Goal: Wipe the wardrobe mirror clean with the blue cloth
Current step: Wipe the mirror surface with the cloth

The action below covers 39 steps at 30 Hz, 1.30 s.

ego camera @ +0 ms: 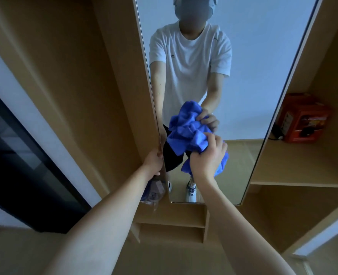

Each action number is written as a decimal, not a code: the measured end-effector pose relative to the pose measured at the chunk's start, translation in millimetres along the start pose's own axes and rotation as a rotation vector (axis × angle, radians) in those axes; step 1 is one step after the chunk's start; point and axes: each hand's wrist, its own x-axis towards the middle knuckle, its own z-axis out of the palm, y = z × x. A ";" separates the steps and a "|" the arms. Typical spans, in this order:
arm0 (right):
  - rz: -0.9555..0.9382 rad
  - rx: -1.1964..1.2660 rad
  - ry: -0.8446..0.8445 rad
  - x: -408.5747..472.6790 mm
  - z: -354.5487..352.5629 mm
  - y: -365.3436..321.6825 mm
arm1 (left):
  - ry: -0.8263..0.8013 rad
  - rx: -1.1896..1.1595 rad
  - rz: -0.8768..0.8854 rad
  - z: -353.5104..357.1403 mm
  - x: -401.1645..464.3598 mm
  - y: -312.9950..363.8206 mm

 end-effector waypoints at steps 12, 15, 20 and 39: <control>-0.358 -0.547 -0.456 -57.9 23.5 94.0 | 0.016 0.033 -0.006 2.0 5.6 -4.2; -0.092 -0.614 -0.710 -68.4 14.6 124.8 | 0.019 0.016 -0.018 3.2 7.5 -7.5; 0.392 -0.291 -0.505 -75.6 1.8 134.4 | 0.043 -0.006 -0.013 7.7 13.9 -14.6; 0.077 -0.292 -0.389 -48.7 3.7 132.7 | 0.036 0.097 -0.097 31.2 28.3 -42.9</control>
